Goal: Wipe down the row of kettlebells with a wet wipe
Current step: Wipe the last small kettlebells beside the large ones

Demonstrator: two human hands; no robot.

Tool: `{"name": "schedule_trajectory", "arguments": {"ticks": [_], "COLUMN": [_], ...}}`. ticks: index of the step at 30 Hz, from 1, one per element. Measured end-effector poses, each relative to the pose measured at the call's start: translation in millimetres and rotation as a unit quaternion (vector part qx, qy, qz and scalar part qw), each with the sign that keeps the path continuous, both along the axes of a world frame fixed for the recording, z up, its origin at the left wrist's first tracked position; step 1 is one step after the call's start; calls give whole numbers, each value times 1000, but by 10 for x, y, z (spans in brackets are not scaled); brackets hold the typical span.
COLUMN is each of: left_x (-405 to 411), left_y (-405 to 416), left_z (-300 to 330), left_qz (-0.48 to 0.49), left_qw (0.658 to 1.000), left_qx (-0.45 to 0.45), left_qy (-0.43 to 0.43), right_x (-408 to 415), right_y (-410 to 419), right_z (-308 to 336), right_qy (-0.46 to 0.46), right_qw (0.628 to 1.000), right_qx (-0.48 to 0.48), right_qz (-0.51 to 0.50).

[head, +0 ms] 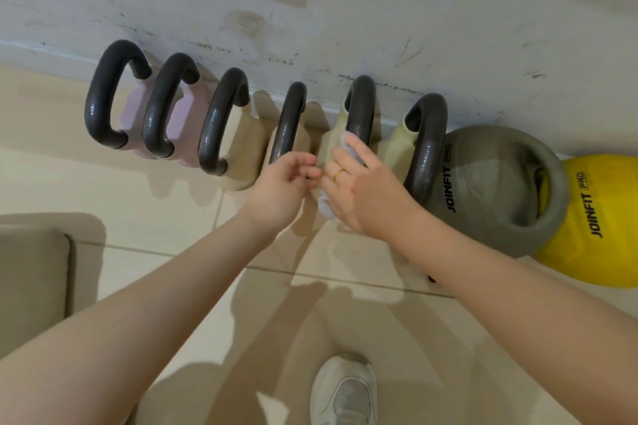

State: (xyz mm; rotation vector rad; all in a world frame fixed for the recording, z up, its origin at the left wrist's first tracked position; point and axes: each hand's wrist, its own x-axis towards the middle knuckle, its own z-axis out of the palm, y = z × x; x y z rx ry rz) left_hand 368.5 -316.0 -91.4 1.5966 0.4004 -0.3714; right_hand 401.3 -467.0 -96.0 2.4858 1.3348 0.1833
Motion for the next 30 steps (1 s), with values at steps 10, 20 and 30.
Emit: {"name": "schedule_trajectory", "arguments": {"ticks": [10,20,30], "left_x": [-187,-189,-172], "left_y": [-273,-235,-236], "left_z": [-421,-428,-486], "left_qz": [-59,-42,-49], "left_qw": [993,994,993], "left_qx": [83,71,94], "left_qy": [-65,-72,-57], "right_x": [474,335,436], "right_y": [-94,-12,-34], "right_z": [307,266,329], "right_qy": [22,33,108], "right_qw": [999,999,992], "right_qx": [-30,-31,-33], "right_qz": [29,15,-59]}}
